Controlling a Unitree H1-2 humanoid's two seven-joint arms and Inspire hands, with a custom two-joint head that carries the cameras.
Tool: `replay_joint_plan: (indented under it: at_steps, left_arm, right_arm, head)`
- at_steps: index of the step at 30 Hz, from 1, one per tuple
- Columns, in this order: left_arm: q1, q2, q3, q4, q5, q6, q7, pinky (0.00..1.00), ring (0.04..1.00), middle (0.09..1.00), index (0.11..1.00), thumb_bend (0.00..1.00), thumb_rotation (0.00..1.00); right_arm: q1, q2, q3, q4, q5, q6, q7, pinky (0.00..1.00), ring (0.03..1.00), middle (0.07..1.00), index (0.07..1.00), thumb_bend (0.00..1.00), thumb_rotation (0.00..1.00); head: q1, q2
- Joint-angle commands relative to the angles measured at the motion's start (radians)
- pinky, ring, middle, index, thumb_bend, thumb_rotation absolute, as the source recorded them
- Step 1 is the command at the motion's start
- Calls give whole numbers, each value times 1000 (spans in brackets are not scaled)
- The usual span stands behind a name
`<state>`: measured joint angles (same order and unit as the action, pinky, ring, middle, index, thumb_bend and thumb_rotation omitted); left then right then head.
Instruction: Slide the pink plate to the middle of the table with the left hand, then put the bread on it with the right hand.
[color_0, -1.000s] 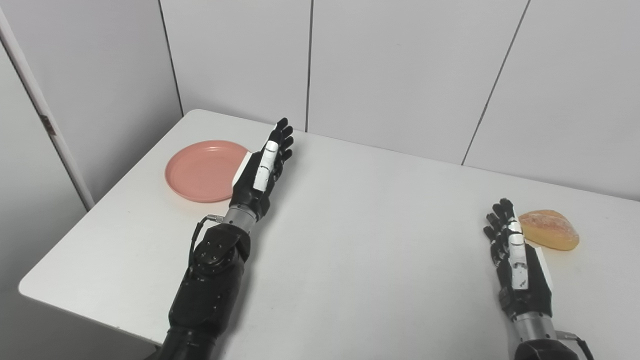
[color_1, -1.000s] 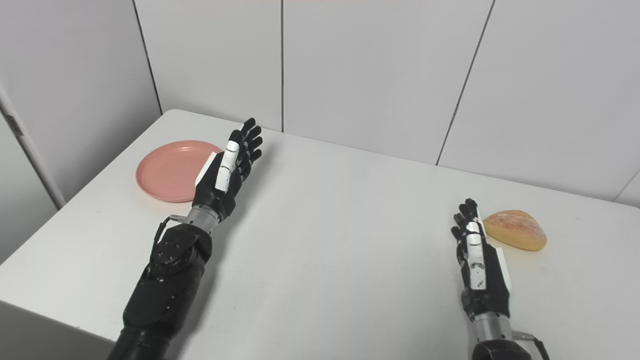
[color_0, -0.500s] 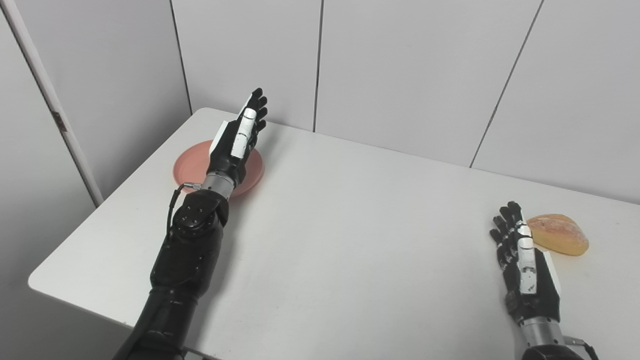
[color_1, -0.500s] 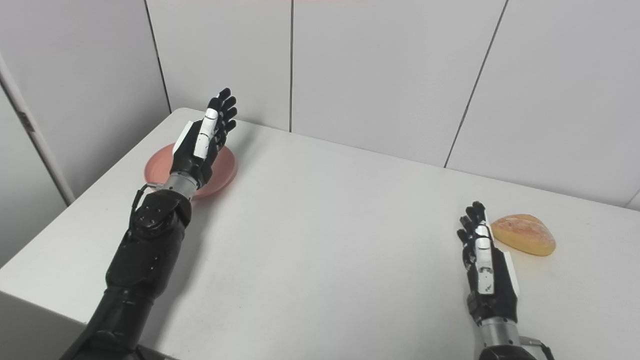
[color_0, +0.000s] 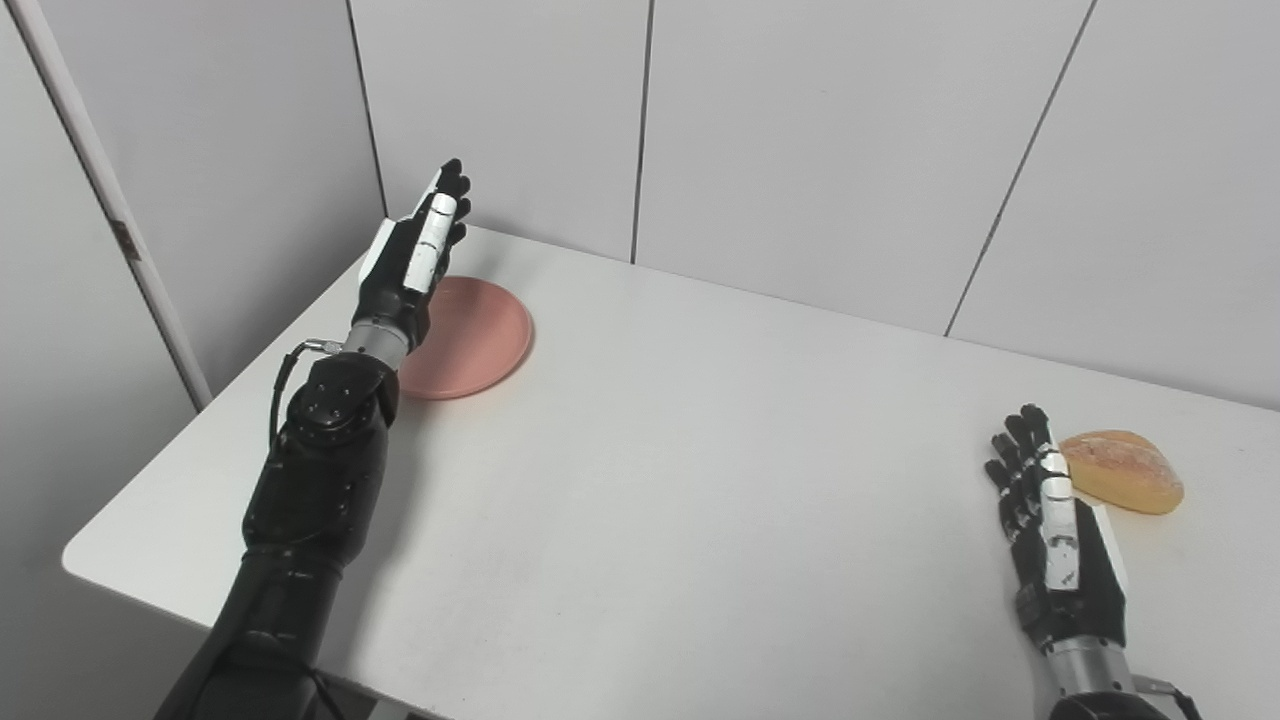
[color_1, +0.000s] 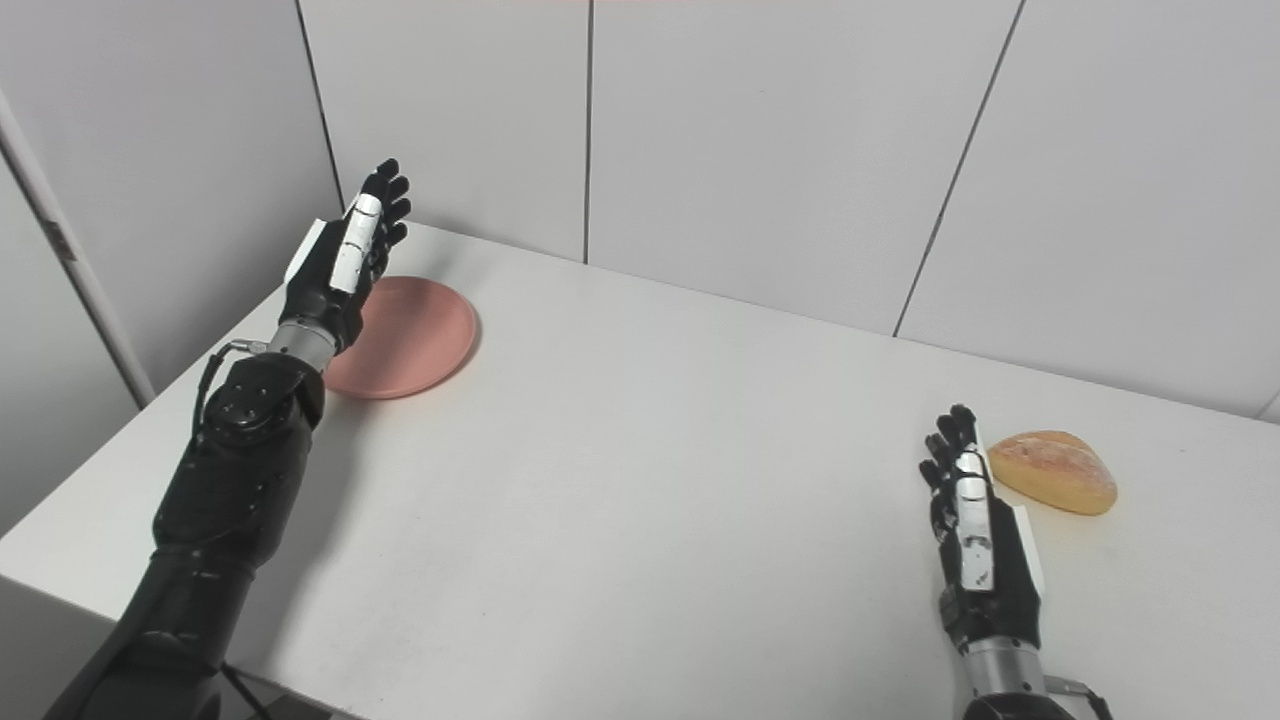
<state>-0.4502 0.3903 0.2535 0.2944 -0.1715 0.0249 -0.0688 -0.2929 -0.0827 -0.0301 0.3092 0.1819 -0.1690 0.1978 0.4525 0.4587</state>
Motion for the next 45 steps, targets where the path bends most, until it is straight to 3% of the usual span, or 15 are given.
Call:
replay_joint_plan:
  at_steps: [1, 6, 11, 24, 45]
  left_arm:
    - [-65, 45, 7, -8, 6, -6, -2, 992, 989, 990, 993, 750, 1000]
    - [-73, 82, 15, 29, 14, -5, -1, 938, 942, 934, 929, 753, 1000]
    - [-72, 107, 21, 59, 36, -10, 15, 878, 892, 889, 889, 739, 1000]
    - [-94, 150, 24, 182, 44, -51, 5, 882, 885, 874, 874, 726, 1000]
    - [-165, 164, 22, 479, 47, -273, 14, 913, 884, 873, 870, 738, 1000]
  right_arm:
    - [22, -11, -11, 21, 7, -11, 4, 1000, 1000, 1000, 1000, 587, 990]
    - [16, -11, -24, 28, 9, -31, -5, 1000, 1000, 1000, 1000, 539, 994]
    - [21, -17, -30, 5, 28, 2, 10, 1000, 1000, 1000, 1000, 544, 997]
    - [40, -21, -26, -77, 34, 84, -2, 1000, 1000, 1000, 1000, 464, 1000]
    - [57, -21, -17, -153, 19, 152, -16, 1000, 1000, 1000, 1000, 469, 1000]
  head:
    - [3, -1]
    - [30, -5]
    - [53, -12]
    - [100, -27]
    - [115, -34]
